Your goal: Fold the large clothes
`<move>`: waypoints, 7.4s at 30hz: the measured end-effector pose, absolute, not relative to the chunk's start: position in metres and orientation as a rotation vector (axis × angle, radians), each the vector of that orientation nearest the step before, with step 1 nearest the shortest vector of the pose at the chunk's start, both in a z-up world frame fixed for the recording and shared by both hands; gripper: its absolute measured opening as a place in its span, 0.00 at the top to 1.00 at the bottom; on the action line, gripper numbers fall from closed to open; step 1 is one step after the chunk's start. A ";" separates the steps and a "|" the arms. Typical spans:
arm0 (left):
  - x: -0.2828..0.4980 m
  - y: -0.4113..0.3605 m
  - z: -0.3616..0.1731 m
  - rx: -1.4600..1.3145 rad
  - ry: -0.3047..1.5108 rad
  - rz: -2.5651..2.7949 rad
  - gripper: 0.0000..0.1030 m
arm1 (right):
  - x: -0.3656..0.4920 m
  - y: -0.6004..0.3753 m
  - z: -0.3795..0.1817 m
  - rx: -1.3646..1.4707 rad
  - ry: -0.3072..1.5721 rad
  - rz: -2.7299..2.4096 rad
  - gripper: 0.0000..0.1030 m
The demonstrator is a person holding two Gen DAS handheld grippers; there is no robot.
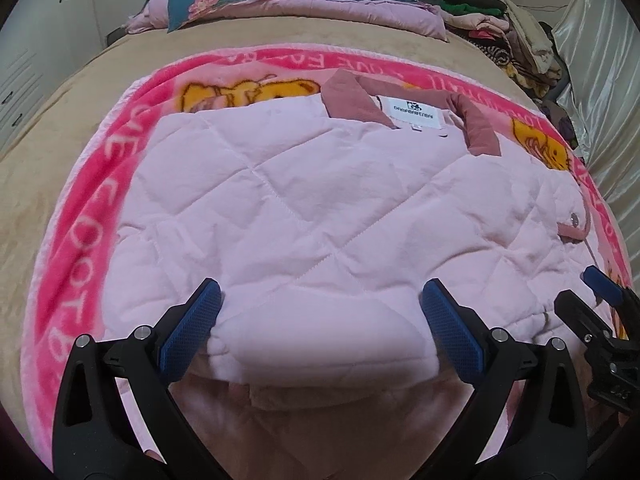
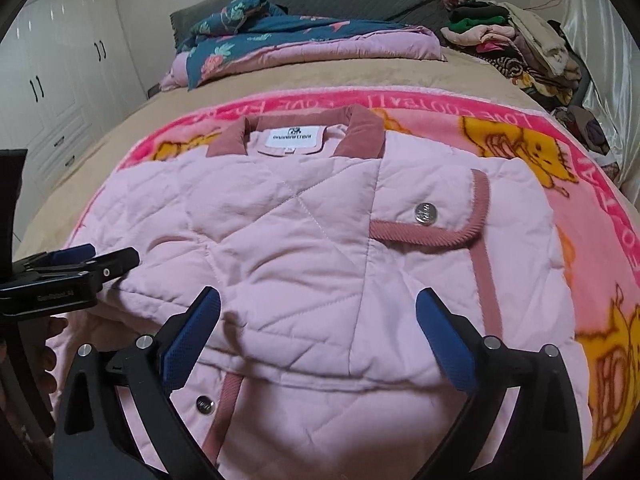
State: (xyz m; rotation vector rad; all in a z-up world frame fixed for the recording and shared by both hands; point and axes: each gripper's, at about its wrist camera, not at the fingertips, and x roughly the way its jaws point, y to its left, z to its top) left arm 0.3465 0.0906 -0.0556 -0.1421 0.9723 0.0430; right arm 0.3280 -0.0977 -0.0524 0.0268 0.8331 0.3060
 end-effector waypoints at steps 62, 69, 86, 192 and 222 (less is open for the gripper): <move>0.120 0.091 0.019 -0.115 0.736 0.122 0.08 | 0.118 -0.198 0.032 0.036 0.643 0.250 0.04; 0.105 0.093 0.001 -0.085 0.772 0.143 0.08 | 0.104 -0.219 0.010 0.018 0.689 0.222 0.04; 0.058 0.149 -0.045 -0.150 0.907 0.212 0.08 | 0.074 -0.257 -0.045 0.007 0.817 0.181 0.04; 0.168 0.151 0.108 -0.172 0.643 0.053 0.82 | 0.168 -0.298 0.112 0.246 0.442 0.393 0.86; 0.267 0.159 0.093 -0.077 0.620 0.183 0.81 | 0.295 -0.294 0.092 0.293 0.493 0.261 0.86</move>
